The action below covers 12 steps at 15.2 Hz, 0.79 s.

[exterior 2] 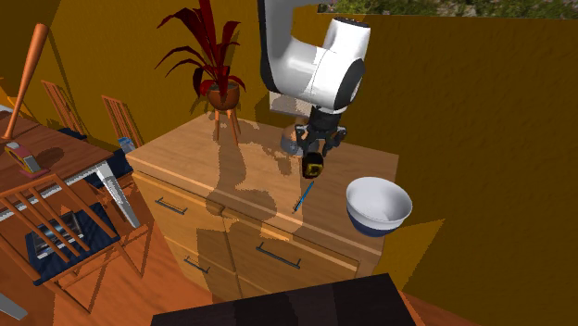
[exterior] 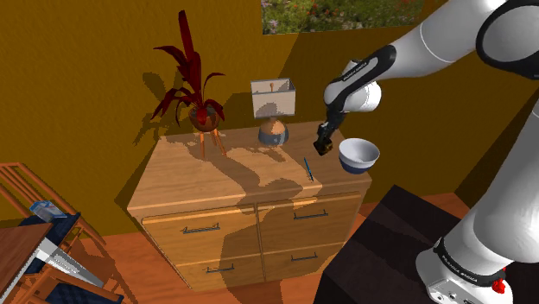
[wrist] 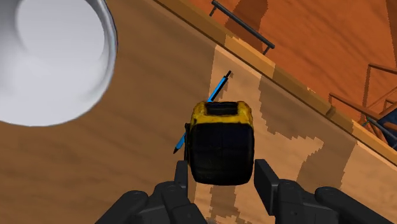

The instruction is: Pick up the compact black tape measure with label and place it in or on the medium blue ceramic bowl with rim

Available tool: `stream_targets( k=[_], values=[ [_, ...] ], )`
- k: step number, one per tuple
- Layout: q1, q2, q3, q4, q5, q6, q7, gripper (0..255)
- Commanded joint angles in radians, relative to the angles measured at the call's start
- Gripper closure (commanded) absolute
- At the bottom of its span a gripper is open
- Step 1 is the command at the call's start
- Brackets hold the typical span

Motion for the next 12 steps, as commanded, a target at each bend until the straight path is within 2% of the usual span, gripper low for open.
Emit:
stream_targets(
  k=[1,12],
  values=[
    [-0.036,-0.011,-0.015,-0.013,0.017,-0.009,-0.066,255],
    [-0.216,-0.007,-0.11,0.017,0.081,-0.1,-0.378,255]
  ],
)
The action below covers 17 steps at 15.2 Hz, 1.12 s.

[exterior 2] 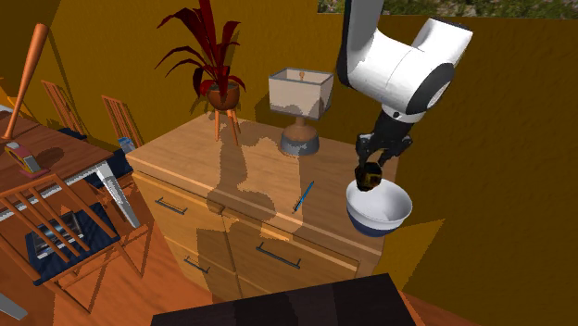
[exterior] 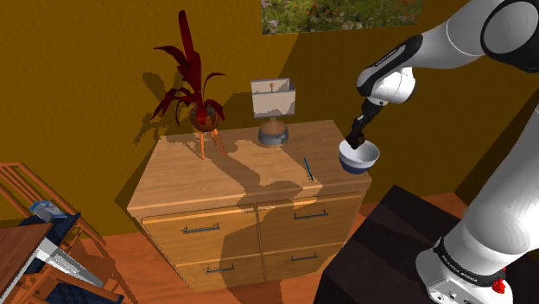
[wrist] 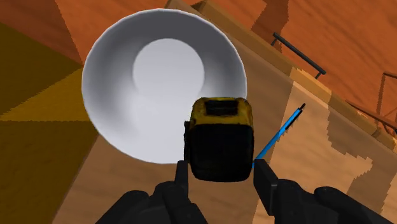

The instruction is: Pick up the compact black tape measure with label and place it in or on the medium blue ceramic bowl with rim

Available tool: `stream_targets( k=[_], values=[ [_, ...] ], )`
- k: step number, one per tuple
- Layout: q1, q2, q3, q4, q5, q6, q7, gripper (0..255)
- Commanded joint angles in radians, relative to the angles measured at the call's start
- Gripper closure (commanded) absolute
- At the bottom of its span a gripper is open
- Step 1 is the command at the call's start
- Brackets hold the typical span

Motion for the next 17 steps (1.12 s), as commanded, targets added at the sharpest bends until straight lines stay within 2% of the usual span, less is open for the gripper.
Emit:
stream_targets(
  k=[1,2,9,10,11,14,17],
  values=[
    [-0.032,0.006,-0.018,0.018,0.006,-0.025,-0.051,255],
    [-0.054,0.015,-0.029,0.033,0.013,-0.04,-0.085,255],
    [-0.07,0.091,-0.001,0.028,0.091,0.029,-0.153,255],
    [-0.068,0.081,-0.006,0.032,0.079,0.017,-0.143,255],
    [-0.068,0.081,-0.006,0.032,0.079,0.017,-0.143,0],
    [-0.132,0.203,0.025,0.134,0.032,-0.074,-0.426,0],
    [-0.18,0.328,0.054,0.247,-0.058,-0.145,-0.665,0]
  ],
)
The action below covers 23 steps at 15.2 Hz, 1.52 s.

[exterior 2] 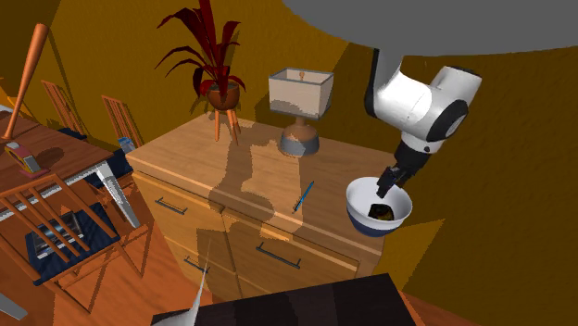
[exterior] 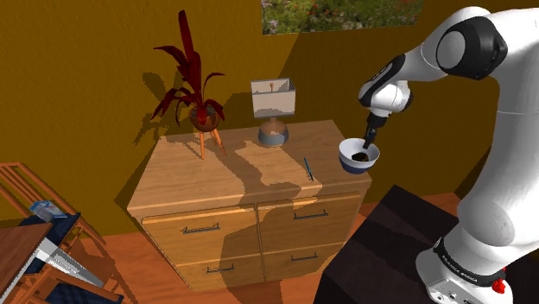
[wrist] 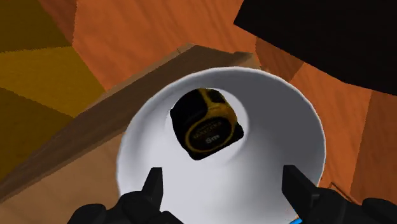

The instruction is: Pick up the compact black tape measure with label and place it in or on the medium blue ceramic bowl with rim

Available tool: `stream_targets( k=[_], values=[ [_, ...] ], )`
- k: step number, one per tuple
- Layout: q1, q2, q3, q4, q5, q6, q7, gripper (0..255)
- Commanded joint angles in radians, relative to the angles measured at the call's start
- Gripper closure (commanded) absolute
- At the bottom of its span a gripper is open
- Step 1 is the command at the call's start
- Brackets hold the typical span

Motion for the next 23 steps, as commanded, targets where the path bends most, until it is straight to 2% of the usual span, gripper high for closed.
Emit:
stream_targets(
  k=[1,3,11,19,20,23],
  values=[
    [-0.029,0.093,0.018,0.091,-0.069,-0.051,-0.164,0],
    [-0.046,0.176,0.032,0.169,-0.145,-0.083,-0.3,0],
    [-0.054,0.247,0.052,0.167,-0.121,-0.01,-0.315,0],
    [-0.054,0.246,0.052,0.167,-0.121,-0.01,-0.315,0],
    [-0.06,0.254,0.051,0.174,-0.12,-0.01,-0.321,255],
    [-0.055,0.254,0.051,0.183,-0.122,-0.019,-0.314,255]
  ],
)
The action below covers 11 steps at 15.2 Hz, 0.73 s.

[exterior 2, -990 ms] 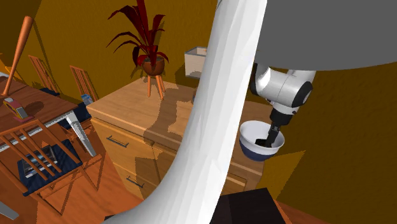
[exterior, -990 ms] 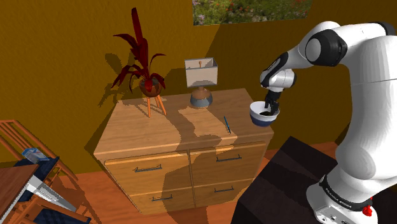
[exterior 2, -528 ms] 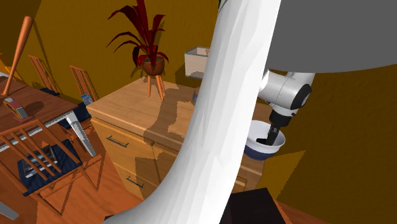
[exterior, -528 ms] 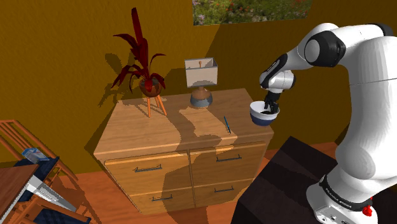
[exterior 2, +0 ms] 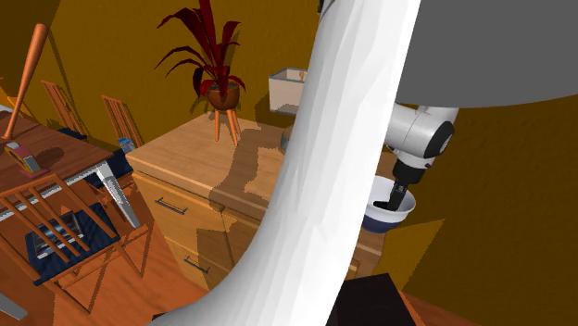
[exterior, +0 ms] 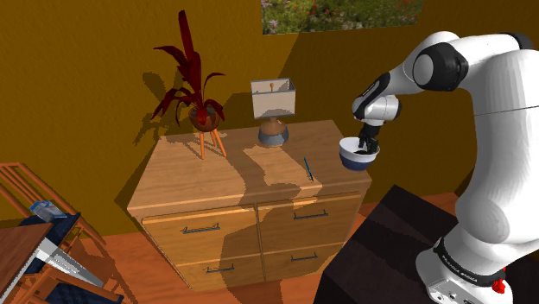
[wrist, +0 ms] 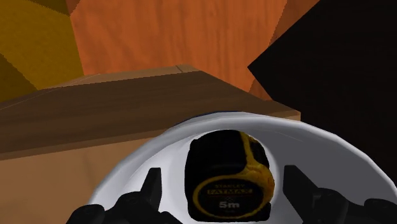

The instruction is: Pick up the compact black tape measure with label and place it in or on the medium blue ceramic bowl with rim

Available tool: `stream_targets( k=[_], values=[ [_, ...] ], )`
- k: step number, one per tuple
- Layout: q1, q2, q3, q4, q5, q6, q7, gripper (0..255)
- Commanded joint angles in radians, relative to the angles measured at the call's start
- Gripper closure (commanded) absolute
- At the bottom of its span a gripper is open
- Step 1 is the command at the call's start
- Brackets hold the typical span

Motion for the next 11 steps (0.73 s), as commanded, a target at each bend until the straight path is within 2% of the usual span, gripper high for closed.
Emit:
stream_targets(
  k=[1,4,6,11],
  values=[
    [0.0,0.033,0.005,-0.001,0.002,0.022,0.0,255],
    [0.002,0.047,0.008,0.015,0.003,0.021,0.004,255],
    [0.006,0.02,0.004,-0.024,0.004,0.031,-0.001,255],
    [0.017,-0.038,-0.01,-0.041,-0.011,-0.008,0.01,255]
  ],
)
